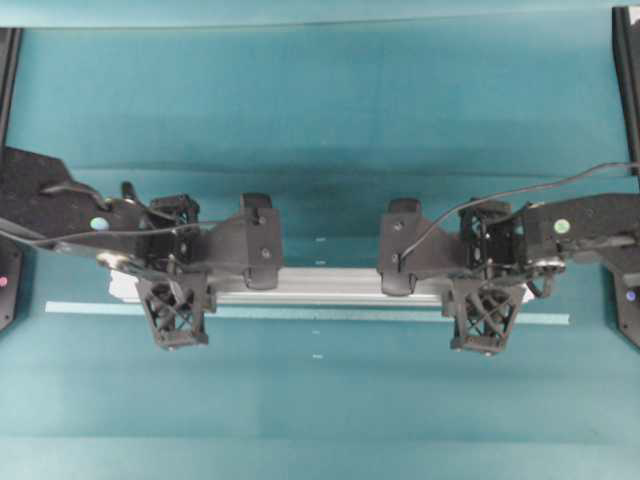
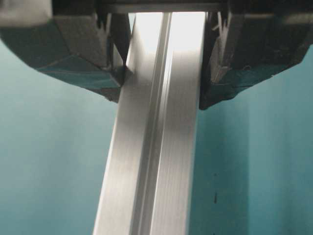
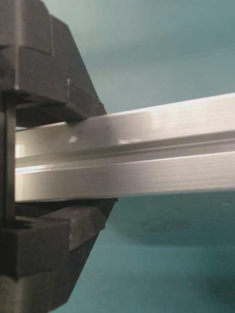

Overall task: Lift the metal rail with both hands and move it towards you.
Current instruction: 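Lower the held rail back toward the table with both grippers, then hold the rail on the table and open both grippers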

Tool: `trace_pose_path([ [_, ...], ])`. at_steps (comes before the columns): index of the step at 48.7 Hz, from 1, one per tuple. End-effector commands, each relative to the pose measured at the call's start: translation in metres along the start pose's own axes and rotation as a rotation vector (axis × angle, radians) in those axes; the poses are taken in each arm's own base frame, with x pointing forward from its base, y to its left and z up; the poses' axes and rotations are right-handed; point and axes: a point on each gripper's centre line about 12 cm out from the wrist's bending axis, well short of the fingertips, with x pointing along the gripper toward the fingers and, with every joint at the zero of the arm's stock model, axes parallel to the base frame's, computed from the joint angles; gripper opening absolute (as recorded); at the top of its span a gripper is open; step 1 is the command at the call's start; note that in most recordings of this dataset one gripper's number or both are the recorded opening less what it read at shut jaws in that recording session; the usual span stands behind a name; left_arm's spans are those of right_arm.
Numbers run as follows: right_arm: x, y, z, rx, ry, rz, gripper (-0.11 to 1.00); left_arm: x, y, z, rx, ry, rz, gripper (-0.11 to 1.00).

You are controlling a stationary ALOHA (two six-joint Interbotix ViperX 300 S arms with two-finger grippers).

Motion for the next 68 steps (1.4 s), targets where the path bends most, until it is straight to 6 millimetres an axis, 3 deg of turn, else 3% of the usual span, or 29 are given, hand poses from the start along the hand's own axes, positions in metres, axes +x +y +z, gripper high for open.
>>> trace_pose_path([
  [1, 0.004, -0.004, 0.007, 0.02, -0.042, 0.003, 0.4, 0.0, 0.003, 0.01, -0.04, -0.071, -0.011, 0.32],
  [36, 0.043, -0.007, 0.0, 0.02, -0.062, 0.0, 0.4, 0.026, 0.008, -0.01, -0.047, -0.06, -0.009, 0.32],
  [68, 0.048, -0.007, -0.002, 0.016, -0.056, -0.001, 0.4, 0.032, 0.007, -0.005, -0.048, -0.095, -0.016, 0.32],
])
